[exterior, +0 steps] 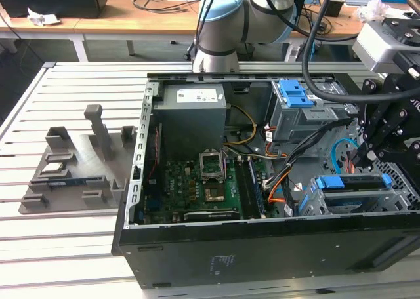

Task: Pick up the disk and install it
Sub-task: 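Insert the disk into the insertion slot, then insert the first disk wire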

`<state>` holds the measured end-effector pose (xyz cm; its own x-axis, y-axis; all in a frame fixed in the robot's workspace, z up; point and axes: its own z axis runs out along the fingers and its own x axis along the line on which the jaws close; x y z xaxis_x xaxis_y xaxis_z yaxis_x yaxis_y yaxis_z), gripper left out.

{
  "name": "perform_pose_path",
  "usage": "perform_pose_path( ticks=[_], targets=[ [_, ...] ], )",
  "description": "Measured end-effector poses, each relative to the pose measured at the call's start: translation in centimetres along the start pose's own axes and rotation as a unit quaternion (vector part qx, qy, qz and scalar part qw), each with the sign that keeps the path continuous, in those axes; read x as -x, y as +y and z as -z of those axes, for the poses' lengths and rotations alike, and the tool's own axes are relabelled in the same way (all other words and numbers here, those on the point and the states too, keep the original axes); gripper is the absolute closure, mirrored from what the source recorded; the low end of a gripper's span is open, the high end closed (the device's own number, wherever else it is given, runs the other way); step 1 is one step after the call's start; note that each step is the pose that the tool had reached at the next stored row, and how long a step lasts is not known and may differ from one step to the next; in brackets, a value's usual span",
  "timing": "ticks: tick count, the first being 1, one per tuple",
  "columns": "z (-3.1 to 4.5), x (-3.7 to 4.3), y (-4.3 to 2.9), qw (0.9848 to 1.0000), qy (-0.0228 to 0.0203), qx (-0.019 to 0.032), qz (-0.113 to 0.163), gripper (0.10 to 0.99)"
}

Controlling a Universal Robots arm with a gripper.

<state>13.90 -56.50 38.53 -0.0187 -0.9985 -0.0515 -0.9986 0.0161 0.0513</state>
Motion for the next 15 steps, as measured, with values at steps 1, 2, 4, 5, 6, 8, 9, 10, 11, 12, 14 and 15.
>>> perform_pose_path(
  ticks=[1, 2, 4, 5, 6, 8, 9, 10, 11, 12, 14, 15],
  targets=[
    [0.0, 0.0, 0.0, 1.0, 0.0, 0.0, 0.0, 0.98],
    [-0.01, 0.0, 0.0, 1.0, 0.0, 0.0, 0.0, 0.98],
    [-0.03, 0.0, 0.0, 1.0, 0.0, 0.0, 0.0, 0.98],
    [-0.03, 0.0, 0.0, 1.0, 0.0, 0.0, 0.0, 0.98],
    [-0.03, 0.0, 0.0, 1.0, 0.0, 0.0, 0.0, 0.918],
    [-0.05, 0.0, 0.0, 1.0, 0.0, 0.0, 0.0, 0.725],
    [-0.07, 0.01, -0.02, 1.0, 0.0001, 0.0, 0.0, 0.725],
    [-0.09, 0.11, -0.13, 1.0, 0.0004, 0.0, 0.0, 0.725],
    [-0.07, 0.26, -0.29, 1.0, 0.0012, 0.0, 0.0, 0.725],
    [-0.05, 0.54, -0.58, 1.0, 0.0018, 0.0001, 0.0, 0.725],
    [-0.06, 1.68, -1.63, 1.0, 0.0028, 0.0002, 0.0, 0.725],
    [-0.06, 2.33, -2.23, 1.0, 0.0034, 0.0003, 0.0, 0.725]
  ],
)
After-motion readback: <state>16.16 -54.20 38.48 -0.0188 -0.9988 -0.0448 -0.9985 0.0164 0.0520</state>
